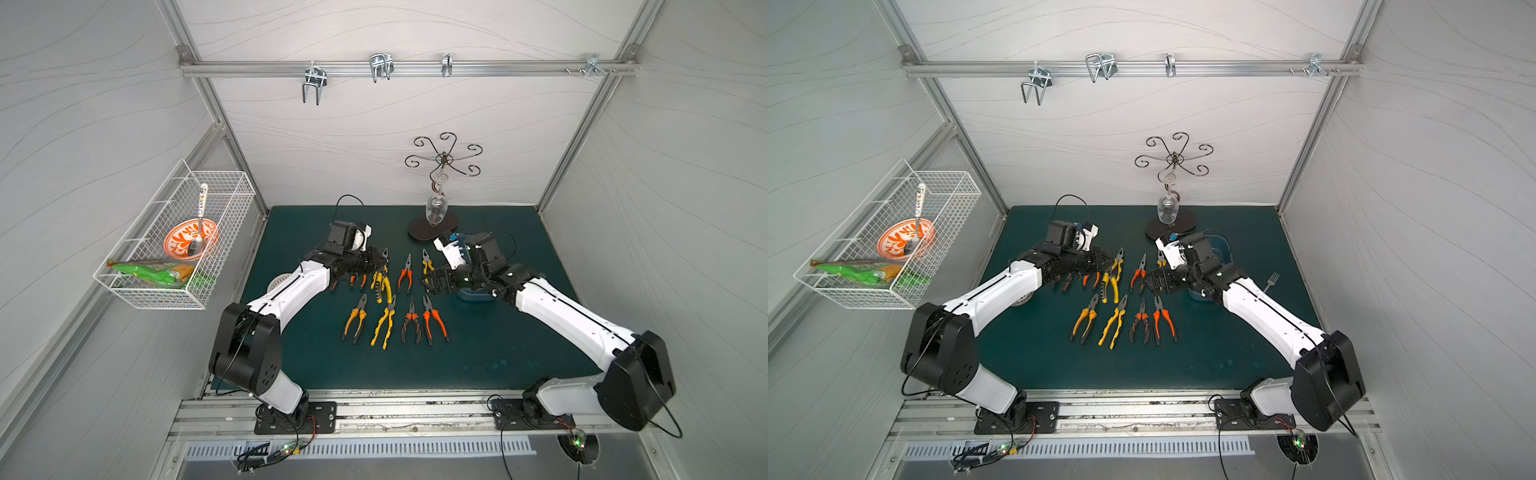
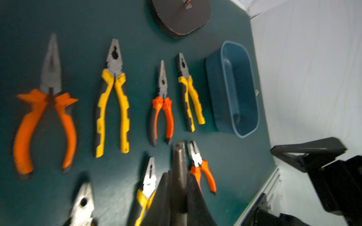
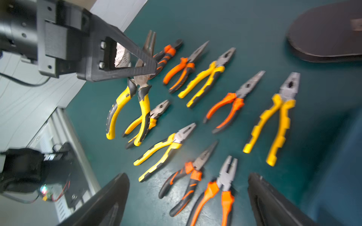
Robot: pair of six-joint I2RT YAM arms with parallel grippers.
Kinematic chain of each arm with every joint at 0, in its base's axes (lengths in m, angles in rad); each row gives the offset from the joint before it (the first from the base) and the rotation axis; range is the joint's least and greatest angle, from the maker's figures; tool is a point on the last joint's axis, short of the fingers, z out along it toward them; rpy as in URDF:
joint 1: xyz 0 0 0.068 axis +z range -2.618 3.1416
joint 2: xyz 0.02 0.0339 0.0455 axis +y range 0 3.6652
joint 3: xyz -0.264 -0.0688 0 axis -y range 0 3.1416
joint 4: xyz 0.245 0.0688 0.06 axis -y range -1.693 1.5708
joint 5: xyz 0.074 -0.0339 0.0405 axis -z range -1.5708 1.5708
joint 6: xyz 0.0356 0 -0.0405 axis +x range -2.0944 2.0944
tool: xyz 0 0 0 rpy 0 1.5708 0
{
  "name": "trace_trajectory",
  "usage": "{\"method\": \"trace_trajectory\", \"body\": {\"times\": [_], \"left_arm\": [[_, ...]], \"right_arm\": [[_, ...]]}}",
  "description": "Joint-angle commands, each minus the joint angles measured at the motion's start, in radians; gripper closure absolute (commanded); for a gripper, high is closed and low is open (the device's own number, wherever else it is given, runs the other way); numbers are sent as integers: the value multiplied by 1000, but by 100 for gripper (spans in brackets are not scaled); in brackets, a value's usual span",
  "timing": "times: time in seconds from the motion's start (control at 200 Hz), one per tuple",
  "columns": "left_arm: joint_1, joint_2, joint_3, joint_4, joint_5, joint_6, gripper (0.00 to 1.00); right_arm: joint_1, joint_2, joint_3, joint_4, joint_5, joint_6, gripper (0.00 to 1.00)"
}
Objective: Take the pliers out of the storage box
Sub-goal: Place the pliers at the center of the board.
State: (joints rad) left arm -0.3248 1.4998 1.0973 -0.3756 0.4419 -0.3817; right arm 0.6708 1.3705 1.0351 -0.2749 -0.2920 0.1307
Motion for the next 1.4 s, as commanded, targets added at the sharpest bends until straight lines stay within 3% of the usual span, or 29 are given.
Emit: {"method": "trace_trajectory", "body": {"times": [0.0, 0.215, 0.525, 0.705, 0.865, 1.39], "left_arm": [[16, -84, -22, -148, -71, 213, 100], [118, -119, -58, -313, -141, 379, 100], [179, -32, -114, -356, -230, 440, 100], [178, -8, -136, -341, -315, 428, 100], [179, 34, -132, -329, -276, 402, 100], [179, 192, -98, -367, -328, 385, 95]], "right_arm": [[78, 13, -25, 116, -60, -79, 1], [207, 35, -34, 174, -92, -183, 1], [246, 73, -7, 143, -37, -197, 1], [246, 67, -12, 126, 14, -204, 1], [245, 70, -14, 133, 10, -204, 1], [243, 53, -44, 145, 44, -201, 1]]}}
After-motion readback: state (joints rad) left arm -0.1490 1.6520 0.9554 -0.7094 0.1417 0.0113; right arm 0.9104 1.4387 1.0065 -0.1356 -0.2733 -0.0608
